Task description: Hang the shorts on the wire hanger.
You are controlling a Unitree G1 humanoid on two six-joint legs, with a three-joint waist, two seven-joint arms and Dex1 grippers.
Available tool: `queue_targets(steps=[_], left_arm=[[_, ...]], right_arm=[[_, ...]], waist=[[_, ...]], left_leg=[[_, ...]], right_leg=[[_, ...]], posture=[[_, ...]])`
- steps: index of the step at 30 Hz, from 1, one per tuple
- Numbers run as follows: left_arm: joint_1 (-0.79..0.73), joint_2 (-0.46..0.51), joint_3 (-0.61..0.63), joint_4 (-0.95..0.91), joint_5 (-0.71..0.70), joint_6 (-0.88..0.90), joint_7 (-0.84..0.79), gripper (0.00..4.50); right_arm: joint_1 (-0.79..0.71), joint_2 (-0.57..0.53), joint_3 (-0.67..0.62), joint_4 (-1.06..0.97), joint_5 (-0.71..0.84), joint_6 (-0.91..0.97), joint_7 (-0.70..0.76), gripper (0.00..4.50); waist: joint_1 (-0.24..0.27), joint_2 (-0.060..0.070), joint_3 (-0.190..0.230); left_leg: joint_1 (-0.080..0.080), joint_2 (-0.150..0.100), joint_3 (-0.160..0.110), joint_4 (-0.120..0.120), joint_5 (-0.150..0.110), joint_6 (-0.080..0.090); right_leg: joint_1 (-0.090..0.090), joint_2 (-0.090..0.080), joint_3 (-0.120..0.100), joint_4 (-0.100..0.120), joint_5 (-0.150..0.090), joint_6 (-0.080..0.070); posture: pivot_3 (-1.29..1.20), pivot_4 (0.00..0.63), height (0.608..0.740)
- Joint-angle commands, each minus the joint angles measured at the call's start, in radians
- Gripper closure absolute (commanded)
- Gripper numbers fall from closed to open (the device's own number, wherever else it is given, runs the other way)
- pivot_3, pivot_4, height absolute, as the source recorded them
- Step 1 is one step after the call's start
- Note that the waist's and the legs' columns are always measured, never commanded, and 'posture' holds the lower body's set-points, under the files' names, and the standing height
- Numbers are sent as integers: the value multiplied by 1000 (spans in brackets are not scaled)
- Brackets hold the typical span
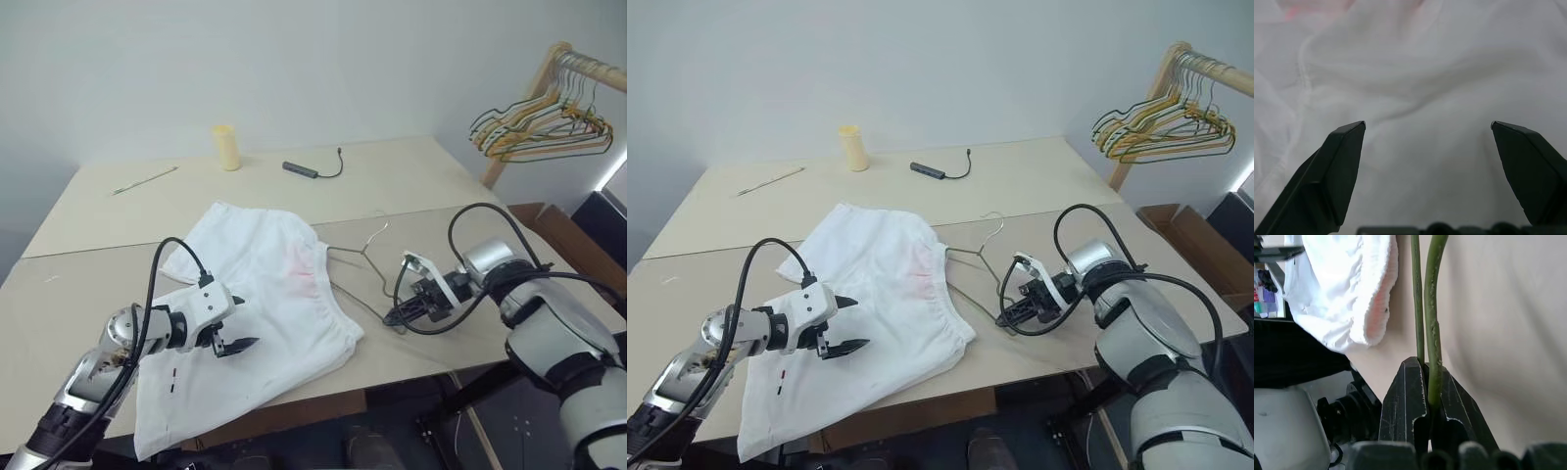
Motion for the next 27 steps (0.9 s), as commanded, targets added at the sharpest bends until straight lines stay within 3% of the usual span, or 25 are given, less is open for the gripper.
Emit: queue_targets(steps=[1,6,11,14,17,19,23,27], left_arm=[[-3,-1,3,-31,9,-13,11,10],[-8,-7,4,-27,15,-14,14,10],[-11,2,-1,-30,27,-21,8,10],[-44,-6,17,-27,11,-6,4,10],[-127,-13,59,-20,-38,2,-15,10],[-193,-20,98,-21,-98,19,-28,10],[-382,-11,192,26,-235,67,-74,10],[-577,55,213,168,-252,39,-162,10]], right_arm=[[-45,24,-98,79,-62,-25,57,4500],[-41,36,-261,122,-126,-38,24,4500],[-15,37,-402,34,-175,-83,-112,4500],[45,33,-499,-141,-171,-107,-221,4500],[212,23,-609,-502,-156,-226,-341,4500],[272,25,-648,-640,-141,-209,-368,4500],[363,22,-659,-870,-169,-272,-427,4500],[412,3,-605,-1004,-240,-359,-458,4500]], waist=[[2,0,0],[5,0,0],[-1,0,0],[-4,0,0],[-1,0,0],[1,0,0],[-8,0,0],[-31,0,0]], left_leg=[[0,0,0,0,0,0],[-1,-1,0,0,0,0],[-1,0,0,0,0,0],[-1,0,0,0,0,0],[-2,0,-1,0,0,0],[-4,0,-2,1,0,0],[-6,-1,-2,2,0,0],[-7,-1,-2,2,0,0]], right_leg=[[0,0,0,0,0,0],[0,-1,0,-1,0,0],[0,-1,0,0,0,0],[0,0,0,0,0,0],[0,0,-1,-1,0,0],[-1,-1,-2,-1,0,1],[-2,-1,-2,-2,1,2],[-3,-1,-2,-2,1,2]], posture=[[-37,0,740],[-46,0,740],[-72,0,740],[-91,0,740],[-119,0,740],[-126,0,740],[-144,0,740],[-147,0,740]])
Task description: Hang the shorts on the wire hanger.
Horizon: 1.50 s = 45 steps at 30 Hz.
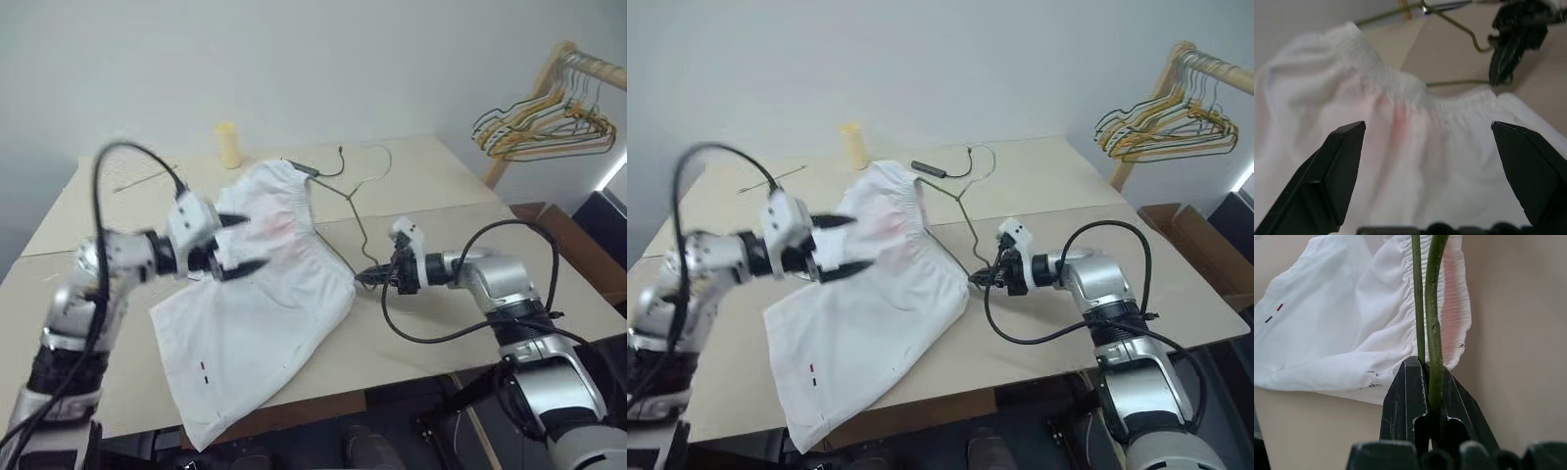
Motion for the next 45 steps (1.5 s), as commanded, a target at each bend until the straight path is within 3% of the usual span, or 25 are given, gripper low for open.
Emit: queue_targets(steps=[1,7,15,27,32,43,45], left_arm=[[-134,61,33,120,-11,-48,-84,10],[-356,122,-31,382,38,-121,-265,10],[-387,153,-127,503,82,-183,-522,10],[-400,159,-282,608,159,-321,-562,10],[-438,141,-337,686,216,-379,-562,1219],[-473,100,-410,776,229,-426,-562,1219],[-476,96,-421,788,223,-431,-562,1570]], right_arm=[[21,-30,37,-125,-71,-123,-24,4500],[27,-53,175,-183,-243,-212,-73,4500],[-1,-4,198,-257,-251,-103,-77,4500],[-43,0,224,-278,-290,-81,-79,4500],[-49,-5,228,-296,-287,-70,-70,4500],[-59,-12,241,-336,-303,-64,-70,4500],[-61,-13,243,-340,-306,-63,-70,4500]], waist=[[-14,0,0],[-44,0,0],[-56,0,0],[-54,0,0],[-54,0,0],[-55,0,0],[-56,0,0]], left_leg=[[0,0,0,0,0,0],[3,0,1,0,0,0],[3,0,1,0,0,0],[3,0,0,0,0,0],[2,0,0,0,0,0],[2,0,0,0,0,0],[2,0,0,0,0,0]], right_leg=[[0,0,0,0,0,0],[2,1,1,0,-1,1],[2,1,1,1,-1,1],[2,1,1,1,-1,1],[1,1,1,0,-1,1],[1,1,1,0,-1,2],[1,1,1,1,-1,2]], posture=[[-149,0,740],[-146,0,740],[-146,0,740],[-145,0,740],[-149,0,740],[-161,0,740],[-163,0,740]])
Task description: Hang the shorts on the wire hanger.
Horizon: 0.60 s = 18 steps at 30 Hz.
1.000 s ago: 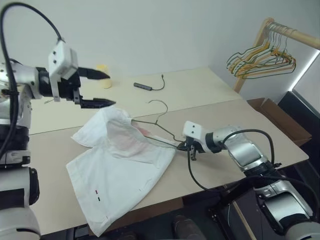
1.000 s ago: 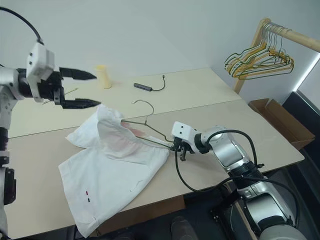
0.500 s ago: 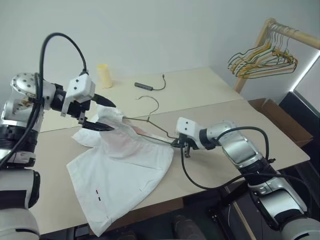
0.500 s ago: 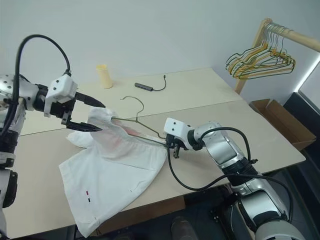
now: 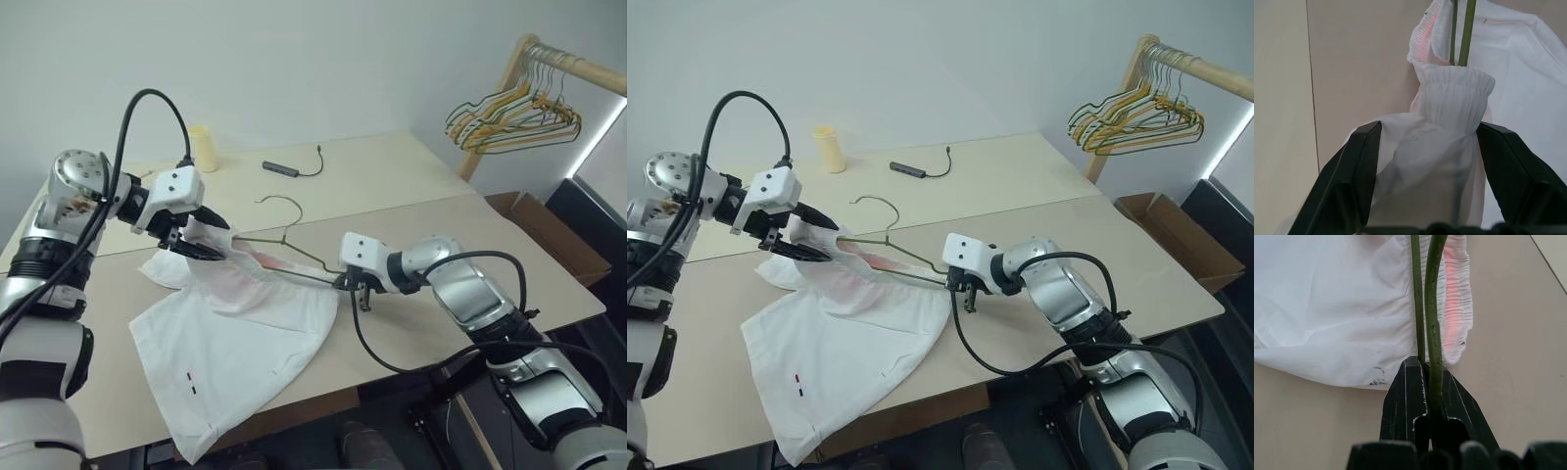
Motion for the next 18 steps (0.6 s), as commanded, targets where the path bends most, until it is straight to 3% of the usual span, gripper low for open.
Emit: queue_targets(steps=[1,9,14,18], left_arm=[[-37,-3,-13,16,-17,-16,-3,1751],[-35,-6,-30,28,-20,-16,-3,4454],[-32,-18,10,43,19,-50,-2,4486],[-37,-13,37,49,19,-72,-2,4500]], right_arm=[[-42,-8,-13,-47,-6,-1,2,4500],[-39,-14,-13,-55,-7,-11,3,4500],[-6,-17,-33,-53,-1,-155,-2,4500],[11,-47,-34,-21,-26,-191,-12,3381]], waist=[[0,0,0],[0,0,0],[0,0,0],[0,0,0]], left_leg=[[0,0,0,0,0,0],[0,0,0,0,0,0],[0,0,0,0,0,0],[-1,0,0,0,0,0]], right_leg=[[0,0,0,0,0,0],[0,0,0,0,0,0],[0,0,0,0,0,0],[0,0,0,0,0,0]], posture=[[-163,0,740],[-164,0,740],[-162,0,740],[-164,0,740]])
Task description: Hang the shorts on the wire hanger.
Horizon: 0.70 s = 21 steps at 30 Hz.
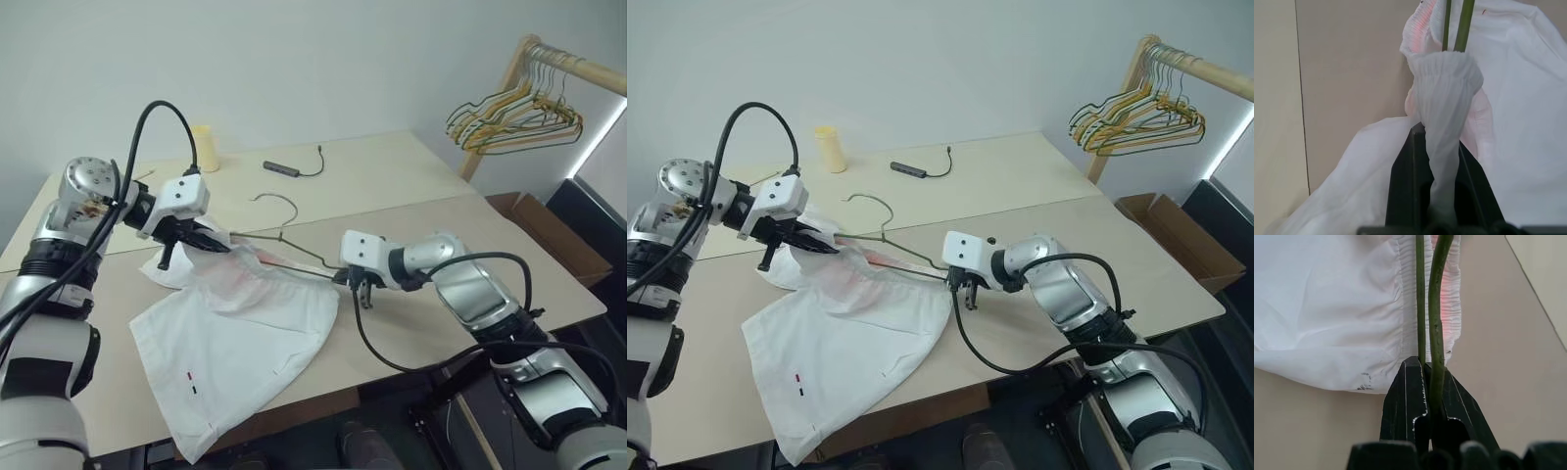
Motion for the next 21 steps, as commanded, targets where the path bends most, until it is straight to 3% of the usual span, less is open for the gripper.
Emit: queue_targets(steps=[1,6,10,16,21], left_arm=[[-35,7,58,4,8,-27,-2,4500],[-42,12,102,27,27,-43,11,4500],[-46,12,138,35,25,-41,12,4500],[-51,-6,214,30,-51,33,-1,4500],[-34,-4,235,2,-73,74,-3,4500]], right_arm=[[-1,-33,-34,-2,-25,-70,-13,3039],[43,-58,-181,8,55,20,-58,1274],[65,-41,-310,0,161,228,-91,22],[124,26,-390,-88,373,509,-89,22],[126,162,-389,-6,409,525,-180,22]], waist=[[0,0,0],[1,0,0],[3,0,0],[-3,0,0],[-7,0,0]], left_leg=[[0,0,0,0,0,0],[0,0,0,0,0,0],[-1,0,0,0,0,0],[-1,1,-1,1,0,0],[1,0,-1,1,0,0]], right_leg=[[0,0,0,0,0,0],[0,0,0,0,0,0],[0,0,0,0,0,0],[0,0,0,1,0,0],[0,0,1,3,0,0]], posture=[[-164,0,740],[-165,0,740],[-168,0,740],[-176,0,740],[-178,0,740]])
